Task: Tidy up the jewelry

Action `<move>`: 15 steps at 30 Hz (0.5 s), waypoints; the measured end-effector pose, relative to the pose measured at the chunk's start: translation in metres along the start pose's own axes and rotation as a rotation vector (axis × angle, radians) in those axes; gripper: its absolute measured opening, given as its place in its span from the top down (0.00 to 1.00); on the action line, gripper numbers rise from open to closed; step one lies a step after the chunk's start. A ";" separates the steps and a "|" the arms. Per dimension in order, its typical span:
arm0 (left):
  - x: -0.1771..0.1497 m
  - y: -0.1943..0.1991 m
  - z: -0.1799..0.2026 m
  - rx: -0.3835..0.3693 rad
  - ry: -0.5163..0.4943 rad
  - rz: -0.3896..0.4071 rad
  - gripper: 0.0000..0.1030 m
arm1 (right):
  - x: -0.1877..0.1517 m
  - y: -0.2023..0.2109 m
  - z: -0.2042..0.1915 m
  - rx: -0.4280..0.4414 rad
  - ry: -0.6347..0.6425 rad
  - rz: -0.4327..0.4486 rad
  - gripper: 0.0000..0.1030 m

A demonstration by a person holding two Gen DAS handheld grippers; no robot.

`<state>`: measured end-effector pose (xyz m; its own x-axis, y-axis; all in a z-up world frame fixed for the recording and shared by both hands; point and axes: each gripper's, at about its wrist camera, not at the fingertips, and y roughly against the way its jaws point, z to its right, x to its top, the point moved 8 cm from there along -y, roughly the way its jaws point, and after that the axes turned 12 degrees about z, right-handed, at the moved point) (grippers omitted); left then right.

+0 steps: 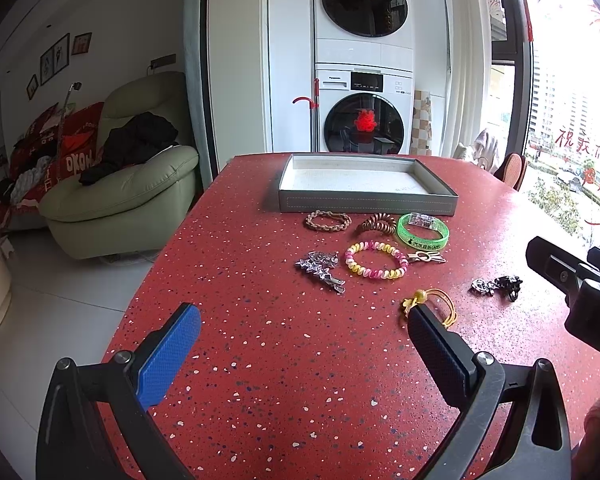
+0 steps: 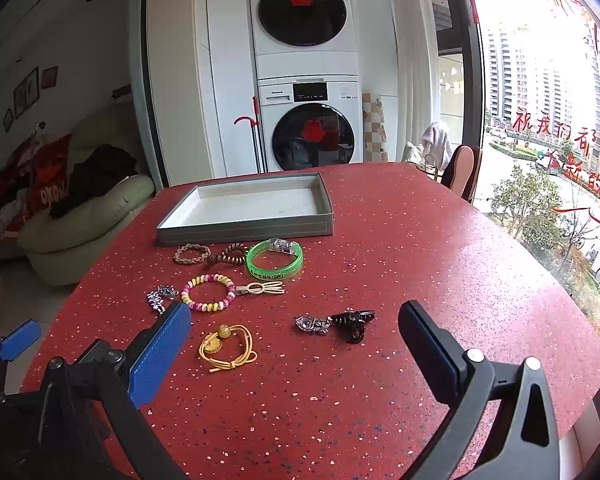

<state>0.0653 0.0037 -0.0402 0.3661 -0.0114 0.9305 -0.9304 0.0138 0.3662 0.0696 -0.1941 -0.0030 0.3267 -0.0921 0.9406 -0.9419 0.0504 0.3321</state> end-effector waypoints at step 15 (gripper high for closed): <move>-0.001 -0.001 -0.002 0.006 0.002 -0.005 0.00 | 0.000 0.000 0.000 0.003 -0.001 -0.001 0.00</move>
<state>0.0655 0.0052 -0.0418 0.3710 -0.0091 0.9286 -0.9286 0.0081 0.3711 0.0695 -0.1944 -0.0033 0.3279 -0.0934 0.9401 -0.9416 0.0477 0.3332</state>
